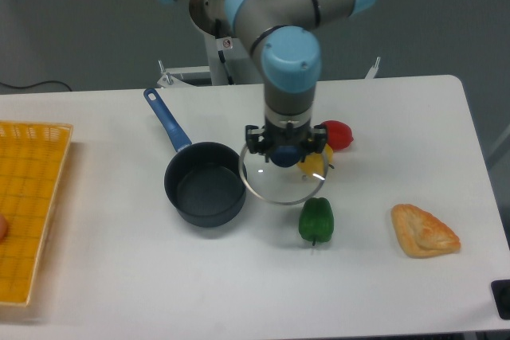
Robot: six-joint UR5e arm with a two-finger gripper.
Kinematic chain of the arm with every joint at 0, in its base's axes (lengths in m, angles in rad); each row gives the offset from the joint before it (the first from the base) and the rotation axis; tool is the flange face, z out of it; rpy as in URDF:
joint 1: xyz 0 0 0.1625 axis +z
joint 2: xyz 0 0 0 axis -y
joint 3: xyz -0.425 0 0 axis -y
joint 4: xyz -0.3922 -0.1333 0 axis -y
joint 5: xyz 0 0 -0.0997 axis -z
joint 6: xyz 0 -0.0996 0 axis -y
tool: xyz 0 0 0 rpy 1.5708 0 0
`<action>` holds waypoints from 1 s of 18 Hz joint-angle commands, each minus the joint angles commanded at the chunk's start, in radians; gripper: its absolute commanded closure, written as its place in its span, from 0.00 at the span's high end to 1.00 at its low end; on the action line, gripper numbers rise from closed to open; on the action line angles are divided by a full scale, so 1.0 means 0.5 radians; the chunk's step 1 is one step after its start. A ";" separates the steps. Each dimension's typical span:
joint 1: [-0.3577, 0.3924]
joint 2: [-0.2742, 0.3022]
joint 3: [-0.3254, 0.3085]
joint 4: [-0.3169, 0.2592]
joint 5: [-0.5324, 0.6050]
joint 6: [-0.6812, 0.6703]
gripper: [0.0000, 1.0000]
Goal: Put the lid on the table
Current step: 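Lift the glass lid off the saucepan and carry it past the peppers, then move the held glass lid beyond the red pepper toward the flatbread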
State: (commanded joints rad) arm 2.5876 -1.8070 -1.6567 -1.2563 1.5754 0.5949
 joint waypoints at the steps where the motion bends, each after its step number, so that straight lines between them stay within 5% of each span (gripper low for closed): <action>1: 0.034 -0.006 0.000 0.003 0.000 0.046 0.67; 18: 0.424 -0.212 0.049 0.169 0.018 0.712 0.67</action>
State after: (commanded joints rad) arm 2.7994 -1.9128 -1.6322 -1.1720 1.5846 0.9510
